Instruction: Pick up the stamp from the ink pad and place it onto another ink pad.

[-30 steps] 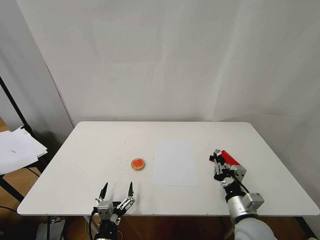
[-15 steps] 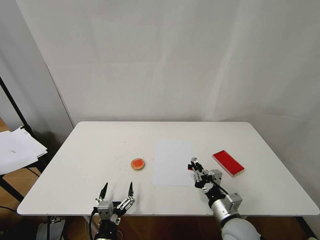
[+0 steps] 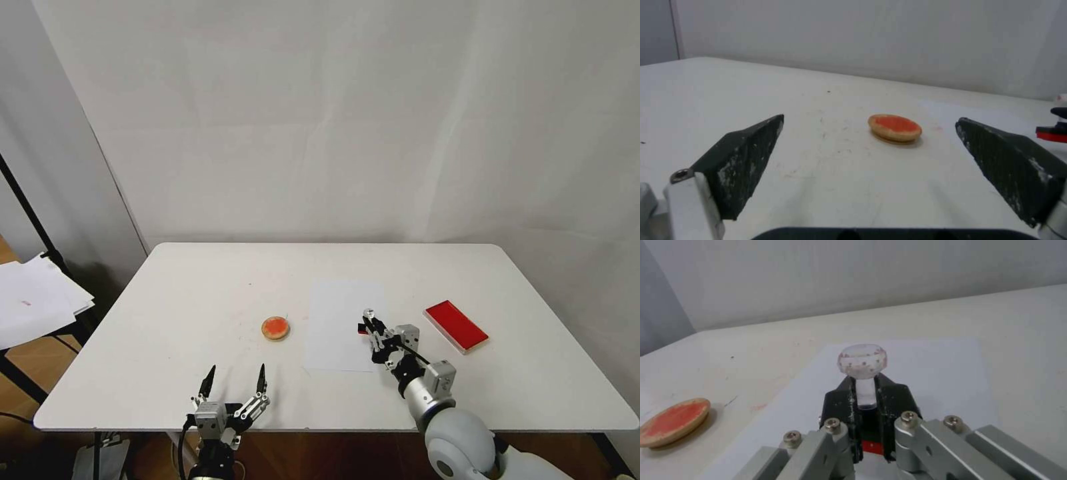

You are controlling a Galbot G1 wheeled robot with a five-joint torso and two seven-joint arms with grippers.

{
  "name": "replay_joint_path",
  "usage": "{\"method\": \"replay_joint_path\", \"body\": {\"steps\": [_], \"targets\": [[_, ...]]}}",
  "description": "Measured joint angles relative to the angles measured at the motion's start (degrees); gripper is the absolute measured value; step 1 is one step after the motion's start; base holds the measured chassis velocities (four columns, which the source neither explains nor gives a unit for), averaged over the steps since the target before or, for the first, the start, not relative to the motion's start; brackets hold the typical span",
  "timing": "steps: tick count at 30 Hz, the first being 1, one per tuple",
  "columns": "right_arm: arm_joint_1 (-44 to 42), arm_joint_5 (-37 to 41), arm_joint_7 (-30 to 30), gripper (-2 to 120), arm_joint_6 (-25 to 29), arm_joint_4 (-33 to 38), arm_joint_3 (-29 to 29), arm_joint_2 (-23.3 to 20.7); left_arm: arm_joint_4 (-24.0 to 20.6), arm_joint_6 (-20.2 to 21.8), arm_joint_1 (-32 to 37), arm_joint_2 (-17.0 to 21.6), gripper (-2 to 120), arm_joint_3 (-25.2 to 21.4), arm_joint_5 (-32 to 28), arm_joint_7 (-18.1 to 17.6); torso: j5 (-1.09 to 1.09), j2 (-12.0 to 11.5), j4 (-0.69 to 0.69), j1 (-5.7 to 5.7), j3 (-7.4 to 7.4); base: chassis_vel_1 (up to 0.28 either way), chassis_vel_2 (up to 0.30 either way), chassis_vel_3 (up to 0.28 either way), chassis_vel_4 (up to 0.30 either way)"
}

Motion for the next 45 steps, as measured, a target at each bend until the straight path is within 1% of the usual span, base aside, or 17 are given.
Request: {"method": "replay_joint_path", "body": {"steps": [7, 13, 14, 18, 27, 37, 43, 45], "targets": [[3.3, 1.1, 0.7, 7, 0.1, -2.1, -2.7, 1.4, 0.0, 0.0, 0.0, 0.0, 102, 0.0, 0.0, 0.0, 0.0, 0.0, 0.0, 0.0, 0.0, 0.0, 0.0, 0.0, 0.0], [3.0, 1.5, 1.3, 7, -0.2, -2.4, -3.7, 1.5, 0.0, 0.0, 0.0, 0.0, 102, 0.0, 0.0, 0.0, 0.0, 0.0, 0.0, 0.0, 0.0, 0.0, 0.0, 0.0, 0.0], [2.7, 1.7, 1.5, 7, -0.4, -2.2, -3.8, 1.5, 0.0, 0.0, 0.0, 0.0, 102, 0.0, 0.0, 0.0, 0.01, 0.0, -0.02, -0.01, 0.0, 0.0, 0.0, 0.0, 0.0], [1.9, 2.0, 2.0, 7, -1.0, -2.0, -4.7, 1.4, 0.0, 0.0, 0.0, 0.0, 102, 0.0, 0.0, 0.0, 0.0, 0.0, 0.0, -0.02, -0.01, 0.0, 0.0, 0.0, 0.0], [-0.1, 2.4, 3.0, 7, -1.6, -1.0, -5.7, 1.1, 0.0, 0.0, 0.0, 0.0, 102, 0.0, 0.0, 0.0, -0.01, 0.0, -0.02, -0.03, -0.03, 0.0, 0.0, 0.0, 0.0], [-1.1, 1.9, 3.1, 7, -1.7, -0.8, -6.0, 1.1, 0.0, 0.0, 0.0, 0.0, 102, 0.0, 0.0, 0.0, 0.0, 0.0, -0.01, -0.02, -0.02, 0.0, 0.0, 0.0, 0.0], [0.6, 2.1, 3.7, 7, -1.4, -1.0, -5.9, 1.6, 0.0, 0.0, 0.0, 0.0, 102, 0.0, 0.0, 0.0, 0.02, 0.0, -0.01, -0.01, 0.02, 0.0, 0.0, 0.0, 0.0], [2.9, 3.1, 3.8, 7, -1.9, 0.0, -5.4, 1.3, 0.0, 0.0, 0.0, 0.0, 102, 0.0, 0.0, 0.0, 0.02, 0.0, 0.01, 0.0, 0.03, 0.0, 0.0, 0.0, 0.0]]}}
